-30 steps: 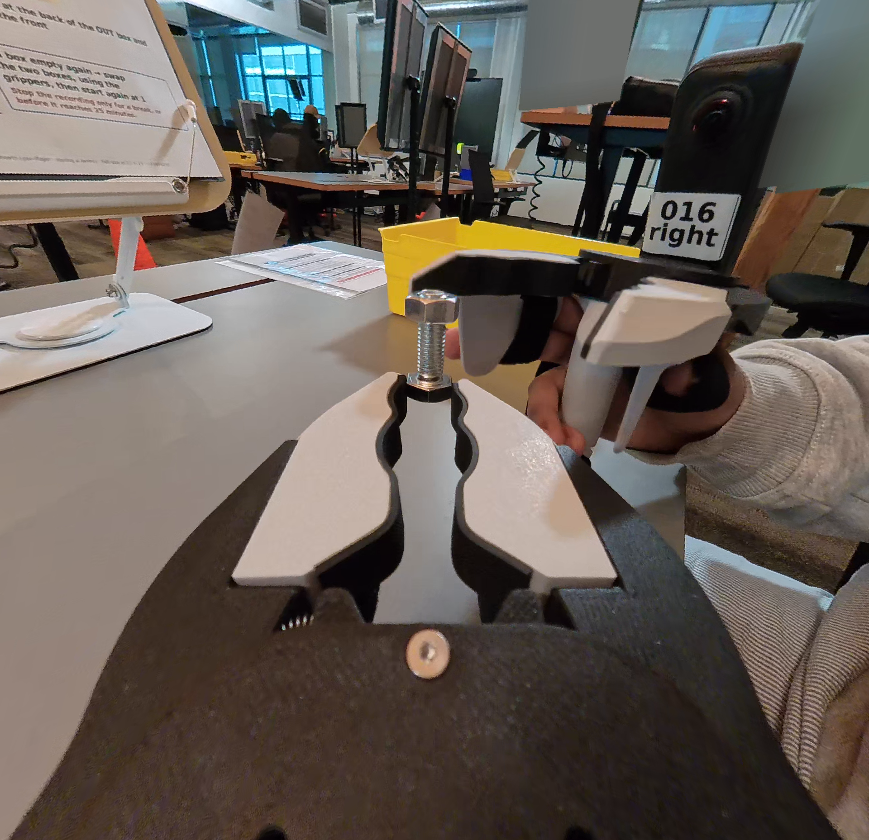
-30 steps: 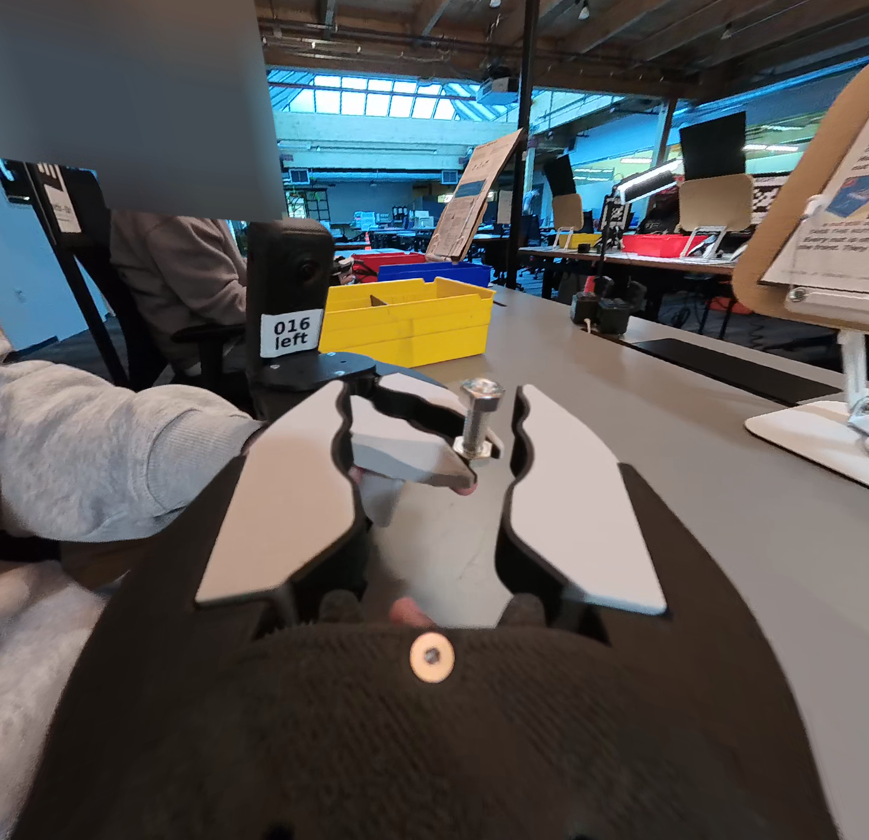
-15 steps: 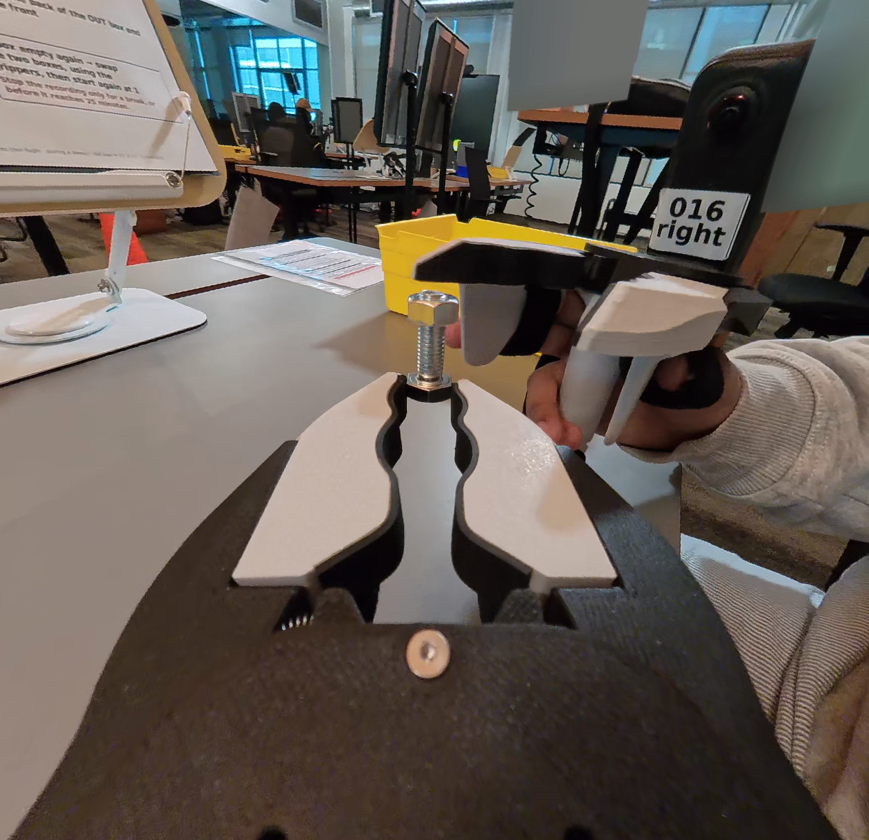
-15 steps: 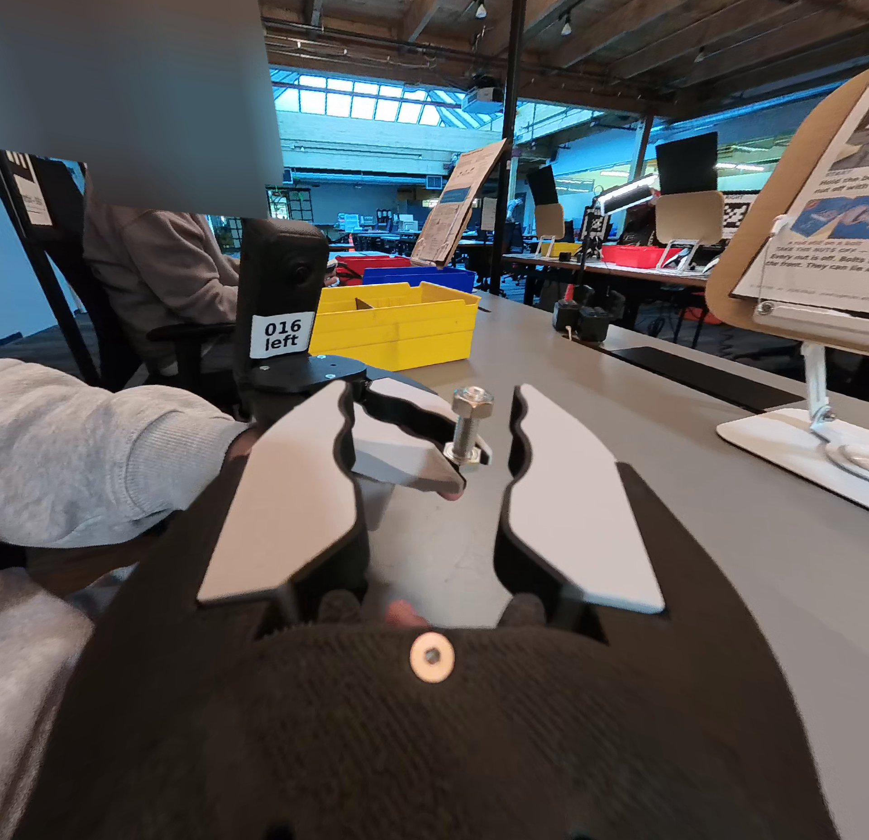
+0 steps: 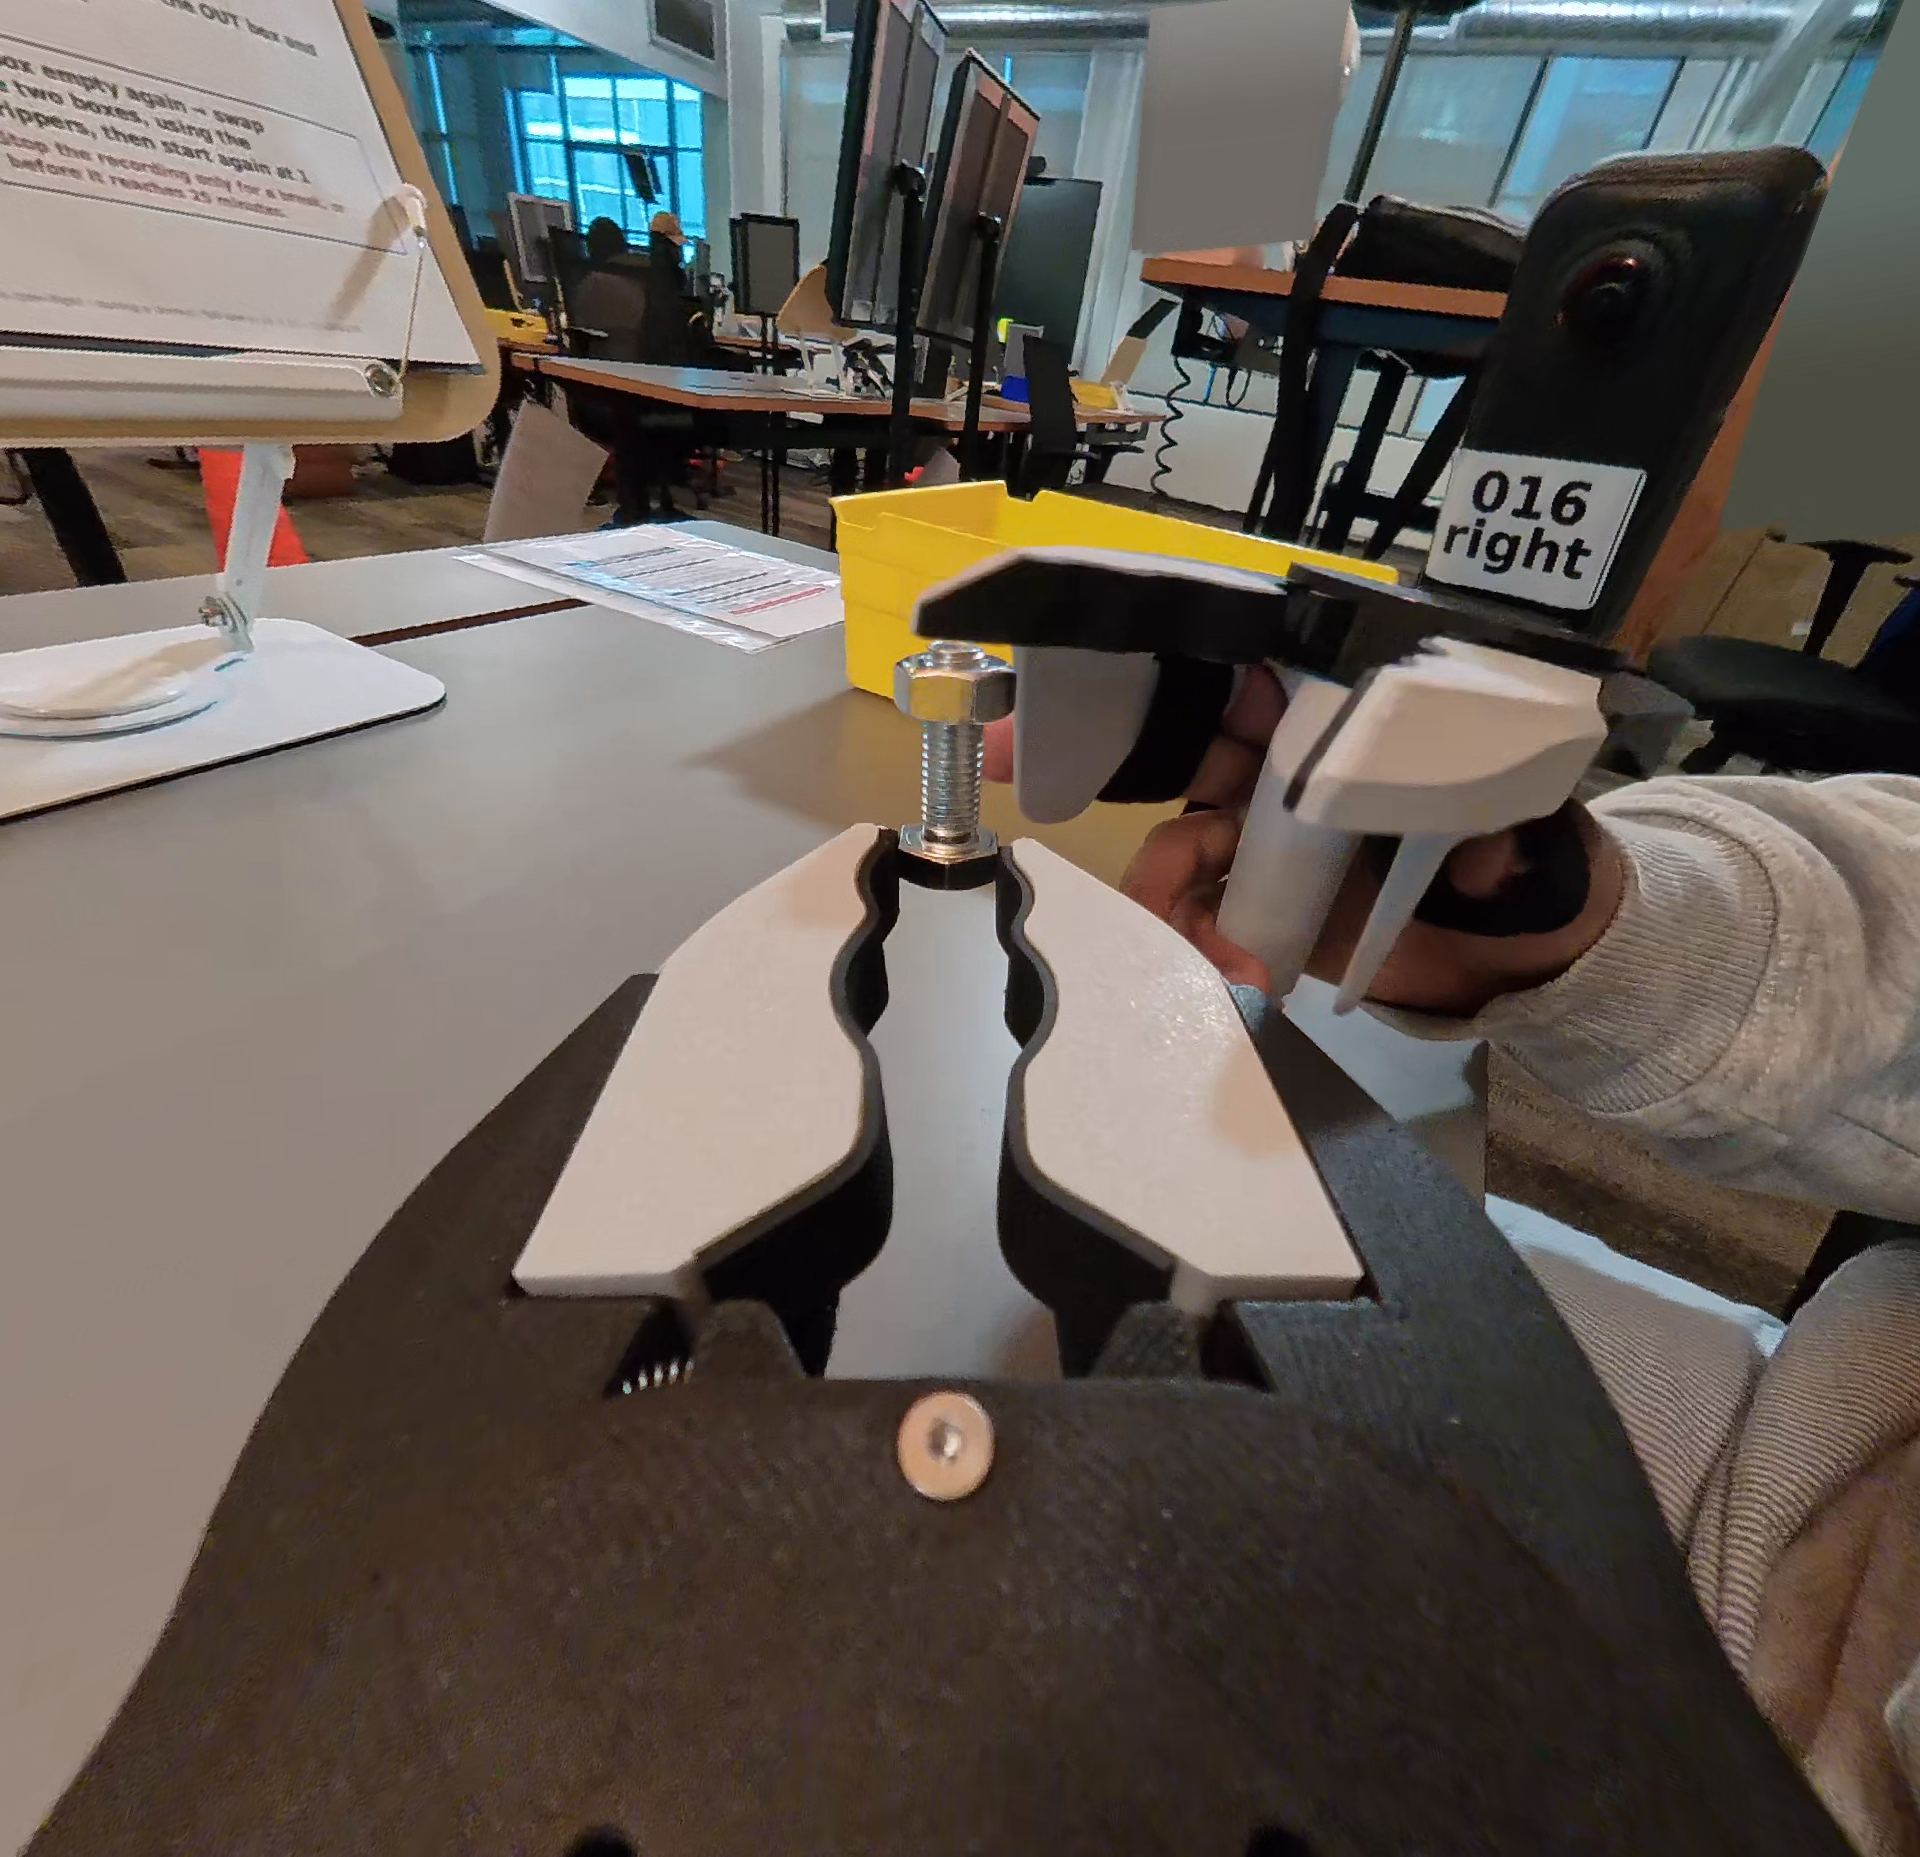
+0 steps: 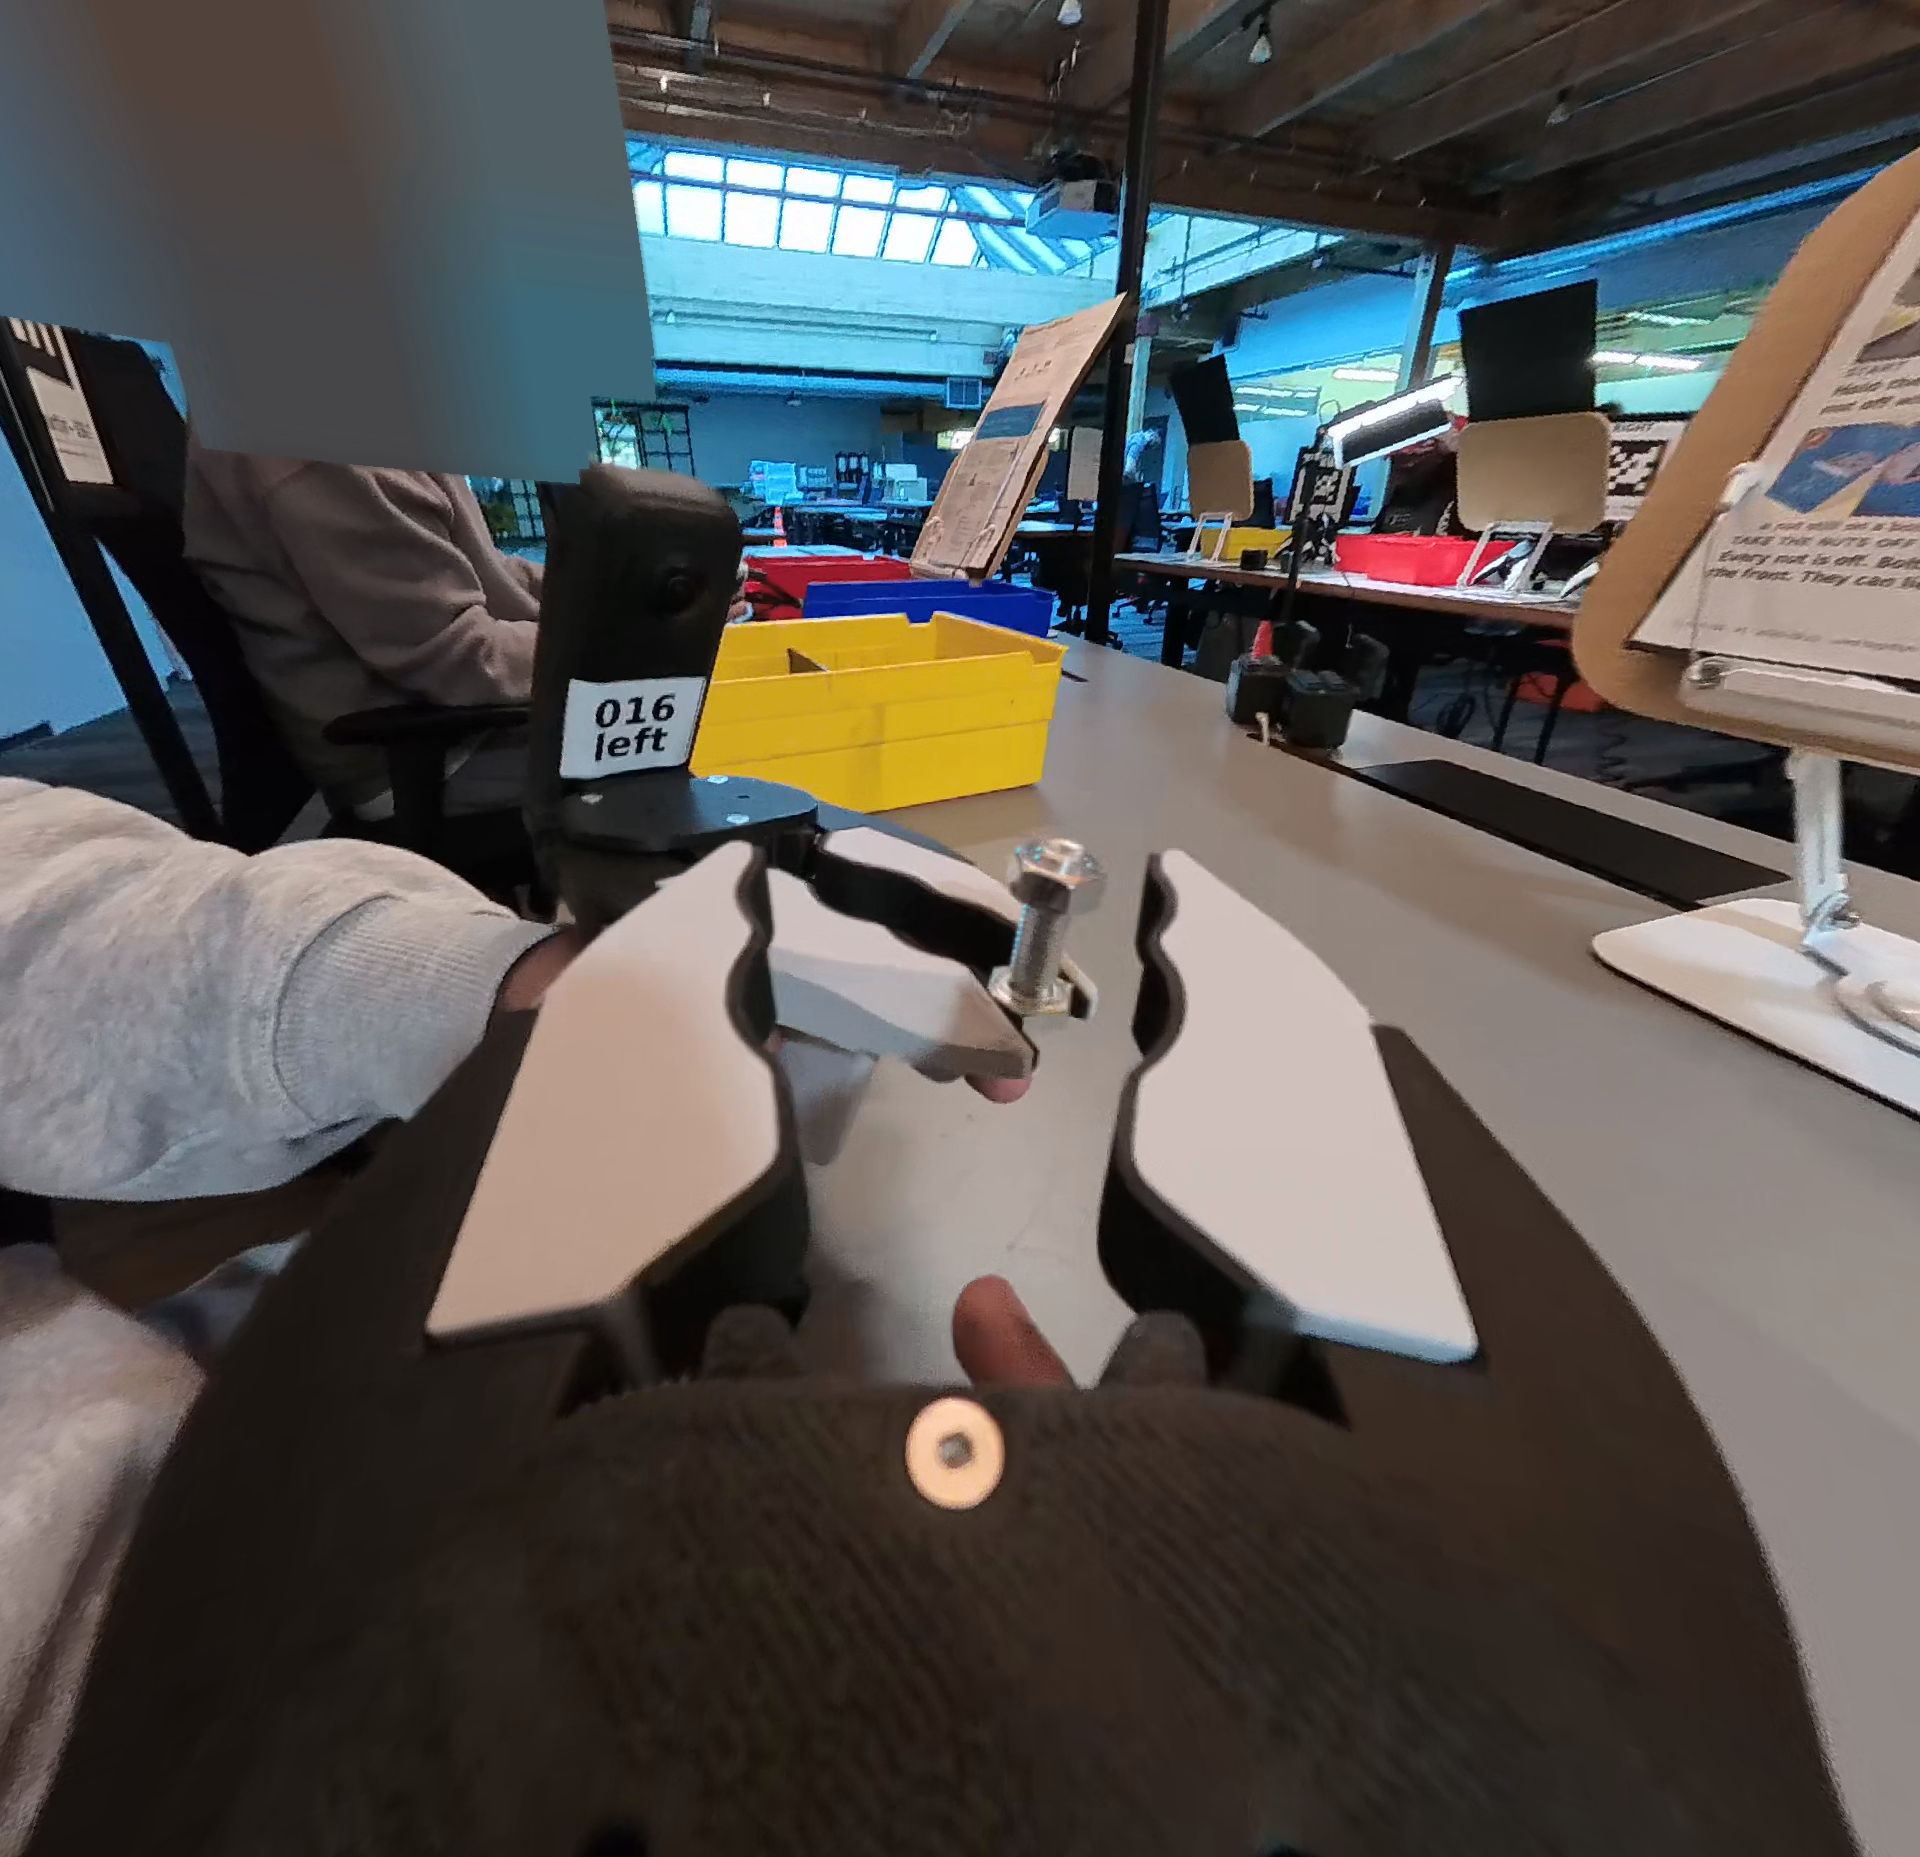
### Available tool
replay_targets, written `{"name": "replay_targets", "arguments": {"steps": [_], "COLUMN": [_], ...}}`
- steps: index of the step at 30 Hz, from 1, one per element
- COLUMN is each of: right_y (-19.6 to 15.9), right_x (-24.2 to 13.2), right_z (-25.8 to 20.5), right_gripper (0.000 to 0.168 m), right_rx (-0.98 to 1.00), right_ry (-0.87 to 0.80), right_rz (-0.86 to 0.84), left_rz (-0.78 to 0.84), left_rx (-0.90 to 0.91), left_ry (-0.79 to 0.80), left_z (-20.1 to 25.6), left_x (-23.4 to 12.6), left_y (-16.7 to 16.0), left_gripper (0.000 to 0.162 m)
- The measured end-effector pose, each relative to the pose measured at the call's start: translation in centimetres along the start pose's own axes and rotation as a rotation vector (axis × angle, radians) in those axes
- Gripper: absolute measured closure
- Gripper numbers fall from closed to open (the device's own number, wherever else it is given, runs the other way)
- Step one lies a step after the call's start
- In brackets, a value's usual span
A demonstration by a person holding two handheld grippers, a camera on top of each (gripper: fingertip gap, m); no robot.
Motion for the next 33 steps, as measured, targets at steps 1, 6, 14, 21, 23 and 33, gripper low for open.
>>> {"name": "replay_targets", "arguments": {"steps": [1,6,14,21,23,33], "right_y": [-0.2,-0.31,-0.08,-0.21,-0.35,0.11], "right_x": [0.18,0.13,-0.24,0.07,0.19,-0.26], "right_z": [-0.27,-0.66,-0.5,-0.3,-0.48,-0.48], "right_gripper": [0.1,0.111,0.126,0.104,0.107,0.124], "right_rx": [-0.011,-0.088,-0.119,-0.128,-0.136,-0.109], "right_ry": [0.009,-0.01,-0.037,-0.062,-0.054,-0.039], "right_rz": [-0.015,-0.043,-0.047,-0.037,-0.049,-0.032], "left_rz": [-0.002,0.003,0.0,-0.006,-0.005,0.013], "left_rx": [0.005,-0.008,-0.009,0.006,0.004,-0.044], "left_ry": [0.0,-0.002,0.001,-0.001,-0.001,0.001], "left_z": [0.05,-0.1,-0.15,0.02,0.0,-0.6], "left_x": [0.03,-0.04,0.0,0.08,0.08,-0.16], "left_y": [-0.02,0.01,-0.01,-0.05,-0.05,0.05], "left_gripper": [0.144,0.144,0.144,0.144,0.144,0.144]}}
Point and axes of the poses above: each gripper's, where its closed fingertips meet, x out along the fingers, y out of its top, z = x × y across the jaws, the point moved 2 cm from there along -x, back along the fingers, and after that the axes turned 9 degrees about -z, right-handed, at the moved point
